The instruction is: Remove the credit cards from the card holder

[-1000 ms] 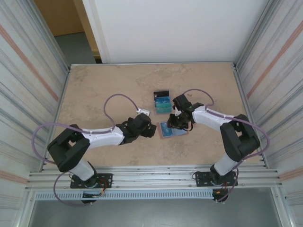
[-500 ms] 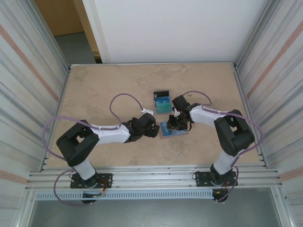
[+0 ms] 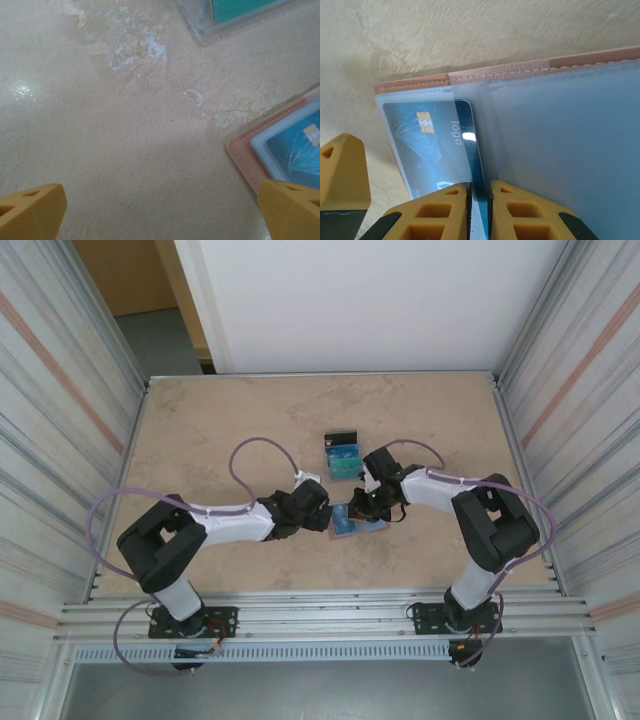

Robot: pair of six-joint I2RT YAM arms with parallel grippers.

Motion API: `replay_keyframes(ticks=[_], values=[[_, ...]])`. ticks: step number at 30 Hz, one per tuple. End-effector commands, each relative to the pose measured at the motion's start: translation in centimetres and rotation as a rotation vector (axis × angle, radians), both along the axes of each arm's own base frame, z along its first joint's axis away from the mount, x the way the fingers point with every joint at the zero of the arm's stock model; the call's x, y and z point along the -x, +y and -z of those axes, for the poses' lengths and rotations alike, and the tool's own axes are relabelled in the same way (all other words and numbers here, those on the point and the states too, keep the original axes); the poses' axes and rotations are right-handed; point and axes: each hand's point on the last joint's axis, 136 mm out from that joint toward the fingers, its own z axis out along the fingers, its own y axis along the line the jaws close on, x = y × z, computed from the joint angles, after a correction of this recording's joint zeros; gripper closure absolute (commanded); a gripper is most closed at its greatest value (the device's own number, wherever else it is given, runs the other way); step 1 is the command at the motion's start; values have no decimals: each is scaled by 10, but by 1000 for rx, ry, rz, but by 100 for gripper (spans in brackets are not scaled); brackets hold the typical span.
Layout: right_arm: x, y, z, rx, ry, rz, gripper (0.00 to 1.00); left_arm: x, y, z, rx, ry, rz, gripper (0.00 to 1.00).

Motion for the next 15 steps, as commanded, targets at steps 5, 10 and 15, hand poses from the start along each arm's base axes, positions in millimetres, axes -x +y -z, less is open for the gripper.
replay_keyframes(ticks=[5,10,15], values=[[12,14,-9,-56,17,-1,82,11,11,-7,-1,1,-25,1],[8,14,-11,-53,0,15,80,12,3,-4,18,8,4,1],[3,11,-11,-26,-13,27,74,12,3,6,-3,28,9,1]])
